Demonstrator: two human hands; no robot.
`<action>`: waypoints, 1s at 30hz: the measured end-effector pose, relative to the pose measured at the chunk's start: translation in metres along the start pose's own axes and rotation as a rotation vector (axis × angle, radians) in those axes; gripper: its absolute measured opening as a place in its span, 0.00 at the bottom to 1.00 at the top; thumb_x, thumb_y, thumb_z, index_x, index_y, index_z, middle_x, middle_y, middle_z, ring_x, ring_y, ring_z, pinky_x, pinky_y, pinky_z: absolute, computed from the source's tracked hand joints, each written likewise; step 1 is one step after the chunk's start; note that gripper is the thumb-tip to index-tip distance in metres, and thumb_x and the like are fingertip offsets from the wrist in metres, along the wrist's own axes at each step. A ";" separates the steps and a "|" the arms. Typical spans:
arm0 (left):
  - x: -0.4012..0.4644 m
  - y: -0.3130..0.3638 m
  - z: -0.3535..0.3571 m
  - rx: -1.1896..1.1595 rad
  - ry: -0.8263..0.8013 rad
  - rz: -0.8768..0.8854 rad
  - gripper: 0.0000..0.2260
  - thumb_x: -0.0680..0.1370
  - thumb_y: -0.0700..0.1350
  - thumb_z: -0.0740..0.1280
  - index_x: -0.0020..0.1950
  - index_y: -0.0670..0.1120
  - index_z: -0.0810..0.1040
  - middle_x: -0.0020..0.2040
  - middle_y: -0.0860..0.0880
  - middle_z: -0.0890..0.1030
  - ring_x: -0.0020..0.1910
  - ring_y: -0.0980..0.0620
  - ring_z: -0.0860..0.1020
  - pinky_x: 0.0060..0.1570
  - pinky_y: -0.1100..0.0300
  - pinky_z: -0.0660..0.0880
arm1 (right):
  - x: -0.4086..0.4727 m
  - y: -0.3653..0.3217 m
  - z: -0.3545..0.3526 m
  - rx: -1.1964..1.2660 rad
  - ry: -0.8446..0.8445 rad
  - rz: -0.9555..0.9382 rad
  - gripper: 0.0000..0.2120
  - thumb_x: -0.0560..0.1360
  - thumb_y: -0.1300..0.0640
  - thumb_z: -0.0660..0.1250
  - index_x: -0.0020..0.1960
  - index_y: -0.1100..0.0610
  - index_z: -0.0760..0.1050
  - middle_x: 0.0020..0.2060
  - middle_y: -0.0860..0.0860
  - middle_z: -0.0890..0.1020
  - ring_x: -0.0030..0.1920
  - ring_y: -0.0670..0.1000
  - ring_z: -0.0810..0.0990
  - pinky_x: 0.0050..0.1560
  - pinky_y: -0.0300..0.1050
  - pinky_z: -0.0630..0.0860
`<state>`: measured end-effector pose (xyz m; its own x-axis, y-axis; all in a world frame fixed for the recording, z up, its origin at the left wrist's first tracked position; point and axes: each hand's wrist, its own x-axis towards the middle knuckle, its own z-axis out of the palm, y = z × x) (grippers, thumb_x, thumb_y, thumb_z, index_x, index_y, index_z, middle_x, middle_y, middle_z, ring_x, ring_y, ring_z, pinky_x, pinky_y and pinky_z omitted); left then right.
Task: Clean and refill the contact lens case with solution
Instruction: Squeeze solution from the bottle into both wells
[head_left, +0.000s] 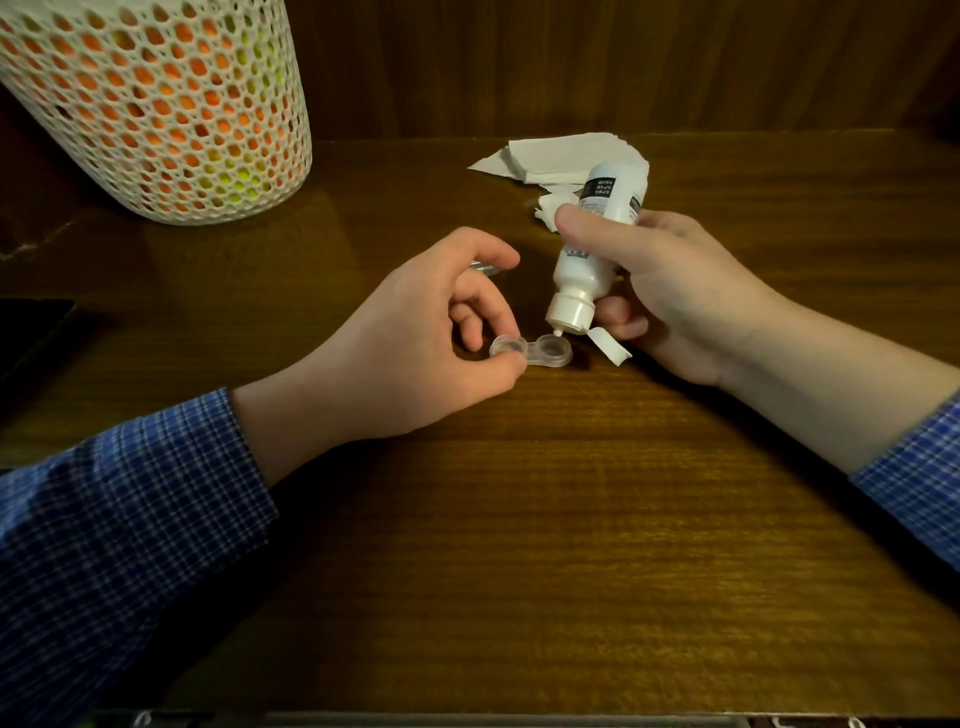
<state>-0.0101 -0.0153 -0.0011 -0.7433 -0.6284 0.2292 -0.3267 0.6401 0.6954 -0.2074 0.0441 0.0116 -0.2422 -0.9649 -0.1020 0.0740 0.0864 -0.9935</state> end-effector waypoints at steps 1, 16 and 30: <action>0.000 0.000 0.000 0.001 -0.001 0.000 0.31 0.73 0.43 0.78 0.73 0.47 0.70 0.46 0.54 0.85 0.41 0.56 0.81 0.40 0.68 0.76 | 0.000 0.001 0.000 -0.014 0.005 -0.009 0.12 0.78 0.50 0.71 0.54 0.57 0.74 0.36 0.51 0.78 0.24 0.44 0.68 0.20 0.34 0.62; 0.000 0.000 0.000 -0.012 -0.008 -0.008 0.30 0.73 0.42 0.78 0.73 0.47 0.70 0.46 0.54 0.85 0.40 0.56 0.80 0.41 0.68 0.76 | 0.002 0.004 0.003 -0.092 0.018 -0.052 0.14 0.78 0.50 0.72 0.59 0.57 0.75 0.45 0.58 0.77 0.25 0.45 0.68 0.22 0.35 0.62; 0.000 -0.001 0.000 0.013 -0.005 -0.001 0.31 0.73 0.44 0.78 0.73 0.48 0.70 0.46 0.55 0.85 0.41 0.54 0.81 0.41 0.66 0.77 | 0.001 0.003 0.003 -0.093 0.021 -0.044 0.14 0.78 0.50 0.71 0.59 0.57 0.75 0.44 0.57 0.78 0.26 0.45 0.68 0.22 0.35 0.63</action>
<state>-0.0100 -0.0158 -0.0016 -0.7460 -0.6266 0.2255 -0.3343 0.6452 0.6869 -0.2045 0.0424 0.0088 -0.2632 -0.9630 -0.0586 -0.0265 0.0679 -0.9973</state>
